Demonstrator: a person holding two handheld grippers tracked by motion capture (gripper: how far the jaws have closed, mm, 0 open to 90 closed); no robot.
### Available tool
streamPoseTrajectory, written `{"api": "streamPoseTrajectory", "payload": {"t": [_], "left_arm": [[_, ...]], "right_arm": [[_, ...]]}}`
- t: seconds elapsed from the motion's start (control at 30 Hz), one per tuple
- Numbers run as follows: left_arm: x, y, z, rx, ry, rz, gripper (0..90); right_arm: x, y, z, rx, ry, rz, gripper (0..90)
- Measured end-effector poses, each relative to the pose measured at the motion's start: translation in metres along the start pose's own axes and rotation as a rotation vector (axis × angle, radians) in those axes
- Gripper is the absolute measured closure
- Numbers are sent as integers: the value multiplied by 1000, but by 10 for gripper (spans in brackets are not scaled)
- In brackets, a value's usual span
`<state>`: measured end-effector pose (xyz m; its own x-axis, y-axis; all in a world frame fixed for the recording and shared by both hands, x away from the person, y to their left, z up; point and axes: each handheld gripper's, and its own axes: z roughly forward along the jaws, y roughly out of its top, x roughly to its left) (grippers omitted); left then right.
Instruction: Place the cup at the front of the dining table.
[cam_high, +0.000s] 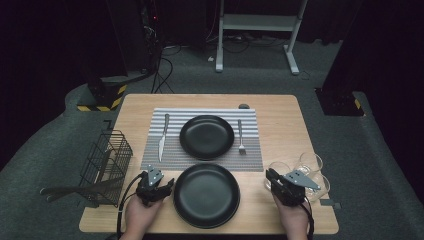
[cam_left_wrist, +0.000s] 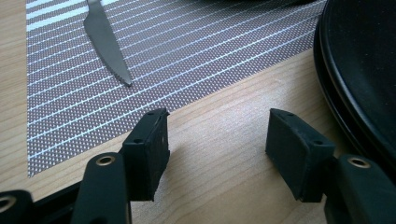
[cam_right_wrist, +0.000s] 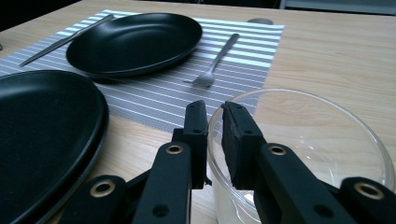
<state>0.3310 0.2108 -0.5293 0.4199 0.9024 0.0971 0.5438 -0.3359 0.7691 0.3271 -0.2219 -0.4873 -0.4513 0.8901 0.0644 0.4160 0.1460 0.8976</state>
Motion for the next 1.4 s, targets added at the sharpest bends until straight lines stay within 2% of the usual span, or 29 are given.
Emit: {"api": "streamPoseTrajectory", "payload": {"t": [0.33, 0.47, 0.87, 1.1, 1.3, 1.4], "left_arm": [[1, 0, 0, 1, -2, -6, 386], [1, 0, 0, 2, -4, -17, 385], [1, 0, 0, 3, -1, -11, 384], [1, 0, 0, 2, -4, -17, 385], [2, 0, 0, 2, -8, -19, 387], [4, 0, 1, 6, -21, -30, 389]], "right_arm": [[14, 4, 10, 6, 46, -31, 794], [25, 6, 16, 11, 77, -54, 789], [41, 9, 24, 19, 129, -86, 784], [44, 9, 26, 26, 139, -92, 769], [44, 12, 25, 19, 149, -99, 687], [43, 15, 22, 8, 154, -88, 646]]}}
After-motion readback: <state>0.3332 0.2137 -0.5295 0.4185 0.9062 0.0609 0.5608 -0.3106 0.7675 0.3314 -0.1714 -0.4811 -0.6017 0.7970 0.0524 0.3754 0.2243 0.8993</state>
